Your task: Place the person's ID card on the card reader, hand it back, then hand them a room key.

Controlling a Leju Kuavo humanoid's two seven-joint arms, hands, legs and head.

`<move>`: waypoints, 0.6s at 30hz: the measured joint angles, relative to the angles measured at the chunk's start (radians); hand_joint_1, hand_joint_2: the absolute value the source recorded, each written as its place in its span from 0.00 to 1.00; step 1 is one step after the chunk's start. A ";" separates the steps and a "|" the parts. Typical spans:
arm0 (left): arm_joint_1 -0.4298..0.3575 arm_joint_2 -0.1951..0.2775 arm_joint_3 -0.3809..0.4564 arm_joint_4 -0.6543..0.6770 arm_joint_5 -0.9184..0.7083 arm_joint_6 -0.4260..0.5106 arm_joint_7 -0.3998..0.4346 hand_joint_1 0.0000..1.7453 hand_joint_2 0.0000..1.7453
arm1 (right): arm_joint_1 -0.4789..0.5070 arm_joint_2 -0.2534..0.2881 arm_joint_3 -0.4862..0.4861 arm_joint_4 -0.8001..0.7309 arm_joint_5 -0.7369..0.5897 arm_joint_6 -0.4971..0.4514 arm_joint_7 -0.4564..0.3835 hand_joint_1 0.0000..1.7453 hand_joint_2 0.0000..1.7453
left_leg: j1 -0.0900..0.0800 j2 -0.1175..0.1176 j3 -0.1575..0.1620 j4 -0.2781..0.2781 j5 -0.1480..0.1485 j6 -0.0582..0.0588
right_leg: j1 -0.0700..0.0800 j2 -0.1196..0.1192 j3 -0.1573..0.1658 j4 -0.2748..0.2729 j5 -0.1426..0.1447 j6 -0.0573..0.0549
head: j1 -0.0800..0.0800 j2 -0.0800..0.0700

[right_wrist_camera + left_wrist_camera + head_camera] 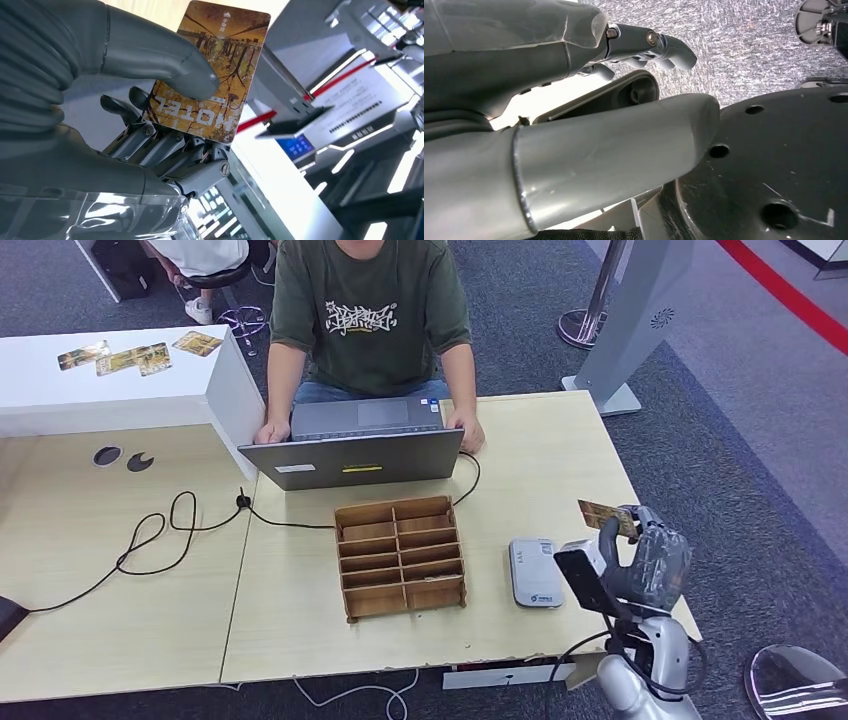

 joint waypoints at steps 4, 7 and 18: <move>-0.003 0.000 0.000 0.000 -0.001 0.005 0.004 0.00 0.00 | 0.009 0.048 -0.058 -0.025 0.157 0.000 -0.020 1.00 1.00 | 0.000 0.000 0.000 0.000 0.000 0.000 | 0.000 0.000 0.000 0.000 0.000 0.000 | 0.000 0.000; -0.006 0.000 0.000 0.000 -0.002 0.007 0.005 0.00 0.00 | 0.014 0.076 -0.092 -0.052 0.278 0.000 0.001 1.00 1.00 | 0.000 0.000 0.000 0.000 0.000 0.000 | 0.000 0.000 0.000 0.000 0.000 0.000 | 0.000 0.000; -0.010 0.000 0.000 0.000 -0.004 0.011 0.007 0.00 0.00 | 0.011 -0.039 -0.154 -0.156 0.408 0.000 0.013 1.00 1.00 | -0.001 0.000 0.000 0.000 0.000 0.001 | -0.001 0.000 0.000 -0.001 0.000 0.000 | 0.000 0.000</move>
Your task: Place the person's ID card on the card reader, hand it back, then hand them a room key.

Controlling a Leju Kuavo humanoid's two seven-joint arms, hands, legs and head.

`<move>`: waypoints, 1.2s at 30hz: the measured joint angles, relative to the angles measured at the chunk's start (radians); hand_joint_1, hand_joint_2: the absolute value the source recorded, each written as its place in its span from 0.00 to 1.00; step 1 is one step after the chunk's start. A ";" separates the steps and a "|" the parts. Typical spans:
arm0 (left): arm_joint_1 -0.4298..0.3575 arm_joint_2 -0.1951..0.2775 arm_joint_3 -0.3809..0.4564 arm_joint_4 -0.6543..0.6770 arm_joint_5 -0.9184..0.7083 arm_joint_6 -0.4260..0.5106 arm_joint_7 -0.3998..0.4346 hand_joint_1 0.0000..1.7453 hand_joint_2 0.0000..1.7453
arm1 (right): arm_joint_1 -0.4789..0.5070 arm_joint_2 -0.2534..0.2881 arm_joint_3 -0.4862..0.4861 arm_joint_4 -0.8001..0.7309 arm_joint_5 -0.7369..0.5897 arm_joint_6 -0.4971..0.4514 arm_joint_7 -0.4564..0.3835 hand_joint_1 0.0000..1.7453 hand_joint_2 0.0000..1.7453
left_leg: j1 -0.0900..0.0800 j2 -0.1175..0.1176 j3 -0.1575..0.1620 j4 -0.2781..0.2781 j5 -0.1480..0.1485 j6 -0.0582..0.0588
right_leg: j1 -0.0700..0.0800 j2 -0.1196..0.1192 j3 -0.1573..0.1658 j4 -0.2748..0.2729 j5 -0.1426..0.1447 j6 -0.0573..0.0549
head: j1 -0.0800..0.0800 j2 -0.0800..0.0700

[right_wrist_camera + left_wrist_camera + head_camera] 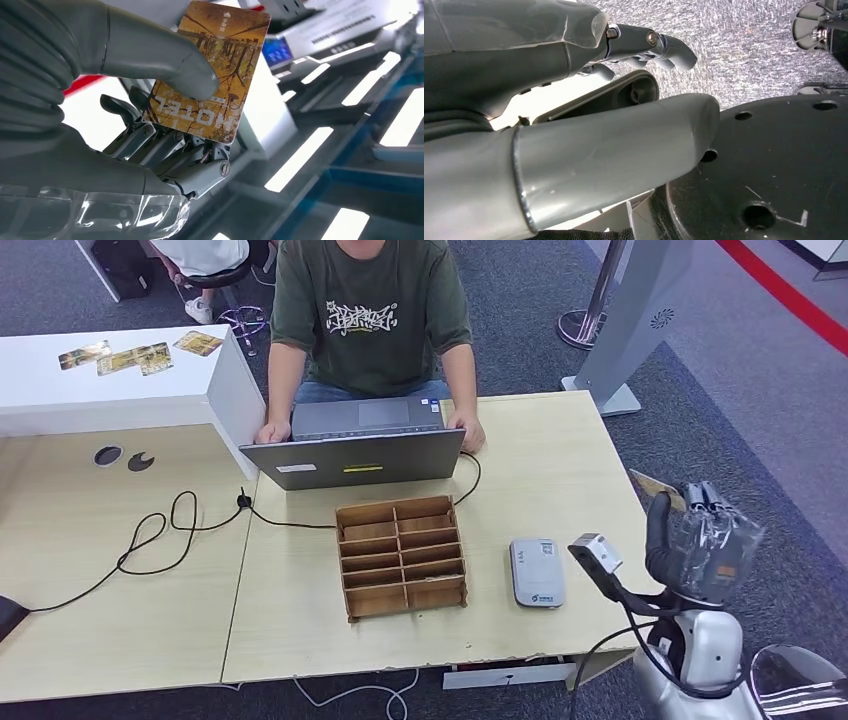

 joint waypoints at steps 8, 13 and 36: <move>0.000 0.000 0.000 0.000 0.000 0.001 0.000 0.00 0.00 | 0.013 0.150 -0.336 -0.128 0.002 0.000 -0.627 1.00 1.00 | 0.001 0.000 0.000 0.000 -0.001 0.000 | 0.001 0.000 0.000 0.001 -0.001 -0.001 | 0.000 0.000; -0.001 0.000 0.000 0.000 0.000 0.001 0.000 0.00 0.00 | 0.007 0.245 -0.476 -0.164 0.001 0.000 -0.690 1.00 1.00 | 0.001 0.000 0.000 -0.001 -0.001 -0.001 | 0.001 0.000 0.000 0.001 -0.001 -0.001 | 0.000 0.000; -0.015 0.016 -0.005 -0.001 -0.030 0.001 0.021 0.00 0.00 | -0.097 0.165 -0.305 -0.053 0.003 0.000 -0.209 1.00 1.00 | 0.001 0.001 0.000 -0.001 -0.001 -0.001 | 0.001 0.001 0.001 0.002 -0.001 -0.001 | 0.000 0.000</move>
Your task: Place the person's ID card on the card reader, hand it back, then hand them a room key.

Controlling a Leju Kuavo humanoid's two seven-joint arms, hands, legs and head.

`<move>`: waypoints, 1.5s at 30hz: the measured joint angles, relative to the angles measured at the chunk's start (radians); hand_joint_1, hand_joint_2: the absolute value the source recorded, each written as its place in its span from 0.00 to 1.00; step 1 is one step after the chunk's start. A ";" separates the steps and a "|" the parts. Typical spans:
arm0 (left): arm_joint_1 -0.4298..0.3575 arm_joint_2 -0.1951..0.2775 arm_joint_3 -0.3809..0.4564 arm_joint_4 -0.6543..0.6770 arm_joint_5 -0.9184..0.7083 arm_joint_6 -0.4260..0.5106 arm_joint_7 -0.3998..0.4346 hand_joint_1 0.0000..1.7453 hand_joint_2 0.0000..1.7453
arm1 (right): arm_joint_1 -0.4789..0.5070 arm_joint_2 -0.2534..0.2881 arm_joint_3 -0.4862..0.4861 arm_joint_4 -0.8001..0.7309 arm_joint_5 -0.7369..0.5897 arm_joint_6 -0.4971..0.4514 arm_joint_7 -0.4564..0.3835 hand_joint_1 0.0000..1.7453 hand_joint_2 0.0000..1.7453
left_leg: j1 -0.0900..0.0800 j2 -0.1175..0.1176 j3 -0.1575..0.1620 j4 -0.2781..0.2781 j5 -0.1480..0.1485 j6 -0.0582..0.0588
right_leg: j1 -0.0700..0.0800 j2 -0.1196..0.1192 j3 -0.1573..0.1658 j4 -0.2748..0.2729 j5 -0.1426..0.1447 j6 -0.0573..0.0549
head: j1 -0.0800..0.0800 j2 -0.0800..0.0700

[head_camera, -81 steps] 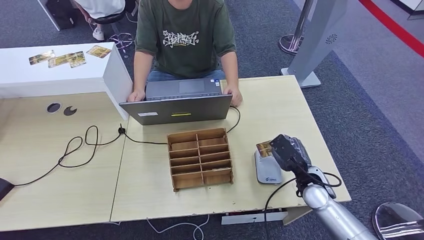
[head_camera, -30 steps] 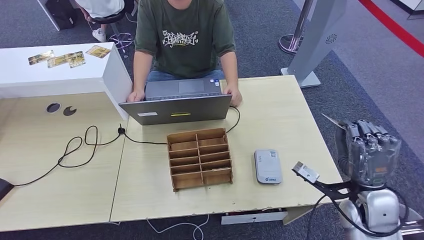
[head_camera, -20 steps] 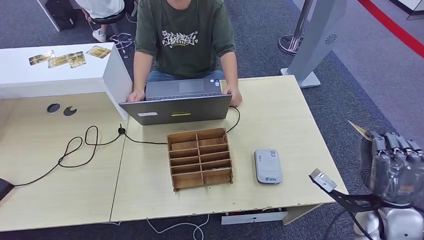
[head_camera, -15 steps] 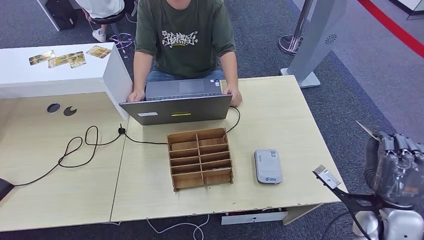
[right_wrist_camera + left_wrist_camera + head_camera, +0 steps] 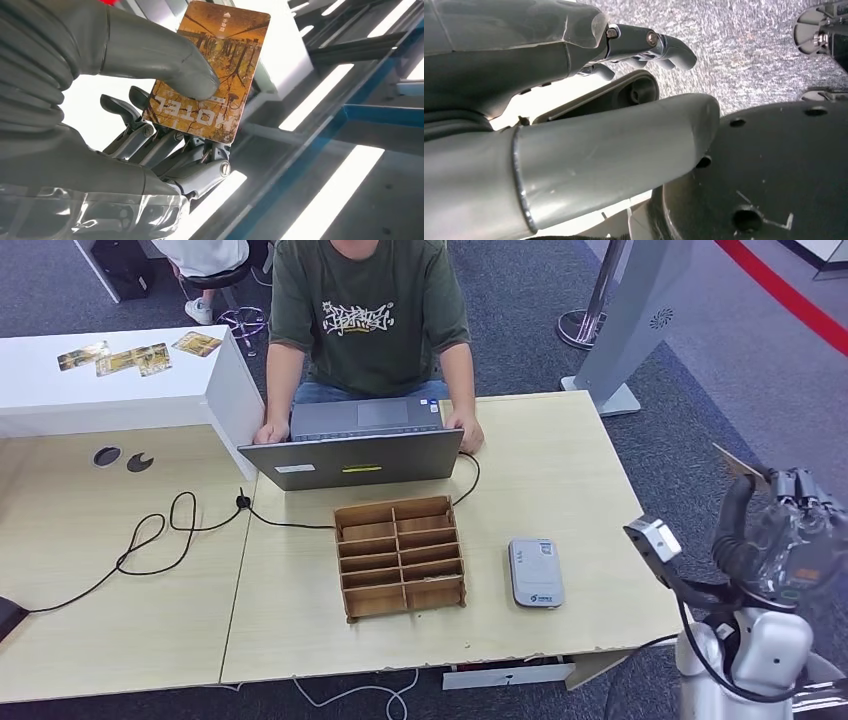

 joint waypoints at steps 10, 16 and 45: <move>-0.010 0.025 -0.008 -0.018 -0.002 0.006 0.019 0.00 0.00 | -0.397 -0.309 0.769 0.312 0.002 0.000 0.856 1.00 1.00 | 0.000 0.002 0.002 0.000 0.004 -0.001 | 0.000 0.003 -0.001 0.001 0.004 -0.002 | 0.000 0.000; -0.013 0.034 -0.026 -0.028 -0.015 0.004 0.028 0.00 0.00 | -0.544 -0.334 1.019 0.475 0.000 0.000 0.858 1.00 1.00 | 0.002 -0.002 -0.001 0.000 0.006 -0.002 | 0.001 -0.001 -0.002 0.001 0.004 -0.002 | 0.000 0.000; -0.028 0.089 -0.110 -0.068 -0.083 -0.023 0.049 0.00 0.00 | -0.933 -0.165 1.105 1.102 0.000 0.000 0.672 1.00 1.00 | 0.001 -0.003 -0.001 0.000 0.006 -0.002 | 0.001 -0.001 -0.003 0.001 0.004 -0.002 | 0.000 0.000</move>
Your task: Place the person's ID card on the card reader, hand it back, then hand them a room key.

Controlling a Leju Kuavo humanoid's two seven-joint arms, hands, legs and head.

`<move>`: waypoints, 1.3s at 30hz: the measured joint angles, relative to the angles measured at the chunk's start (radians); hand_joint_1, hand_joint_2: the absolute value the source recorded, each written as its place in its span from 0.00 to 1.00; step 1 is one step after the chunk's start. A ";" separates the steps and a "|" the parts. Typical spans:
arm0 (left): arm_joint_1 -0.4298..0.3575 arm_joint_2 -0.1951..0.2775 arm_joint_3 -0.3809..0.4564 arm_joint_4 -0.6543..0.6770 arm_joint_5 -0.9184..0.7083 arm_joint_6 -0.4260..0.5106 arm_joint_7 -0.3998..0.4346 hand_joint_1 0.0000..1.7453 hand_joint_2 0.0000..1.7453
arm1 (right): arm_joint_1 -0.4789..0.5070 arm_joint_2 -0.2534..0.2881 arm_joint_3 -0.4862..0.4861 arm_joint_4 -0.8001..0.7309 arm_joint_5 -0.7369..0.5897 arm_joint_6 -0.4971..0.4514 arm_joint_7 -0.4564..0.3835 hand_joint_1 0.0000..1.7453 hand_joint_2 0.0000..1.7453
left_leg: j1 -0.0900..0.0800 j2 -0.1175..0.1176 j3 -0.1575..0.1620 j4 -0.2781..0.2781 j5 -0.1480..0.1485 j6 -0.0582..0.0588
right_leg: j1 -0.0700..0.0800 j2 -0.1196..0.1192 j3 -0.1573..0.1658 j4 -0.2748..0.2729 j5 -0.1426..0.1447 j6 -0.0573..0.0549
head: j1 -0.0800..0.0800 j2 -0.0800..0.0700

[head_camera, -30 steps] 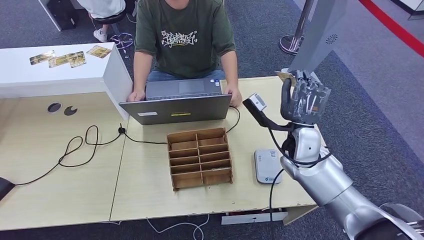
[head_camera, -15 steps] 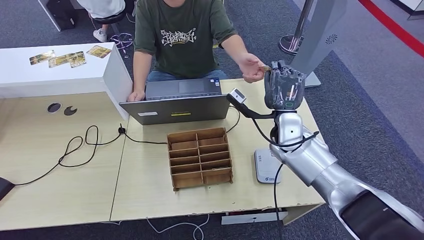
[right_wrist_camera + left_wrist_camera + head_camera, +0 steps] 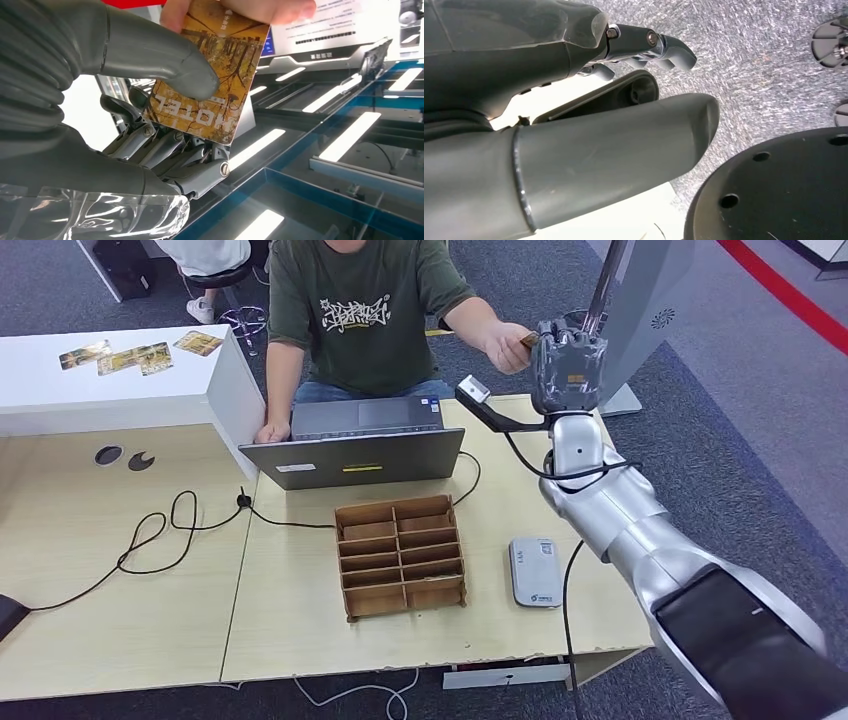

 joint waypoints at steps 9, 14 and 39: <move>-0.007 0.008 -0.030 -0.008 -0.011 -0.001 0.003 0.00 0.00 | -0.050 0.042 -0.048 0.142 0.000 0.001 -0.008 1.00 1.00 | 0.000 0.000 0.000 0.000 0.000 0.000 | 0.000 0.000 0.000 0.000 0.000 0.000 | 0.000 0.000; -0.009 0.012 -0.044 -0.011 -0.017 -0.002 0.003 0.00 0.00 | -0.055 0.052 -0.061 0.184 -0.005 0.005 -0.011 1.00 1.00 | 0.000 0.000 0.000 0.000 0.000 0.000 | 0.000 0.000 0.000 0.000 0.000 0.000 | 0.000 0.000; -0.011 0.016 -0.052 -0.013 -0.021 -0.004 0.004 0.00 0.00 | -0.058 0.061 -0.109 0.240 -0.019 0.009 -0.023 0.00 1.00 | 0.000 0.000 0.000 0.000 0.000 0.000 | 0.000 0.000 0.000 0.000 0.000 0.000 | 0.000 0.000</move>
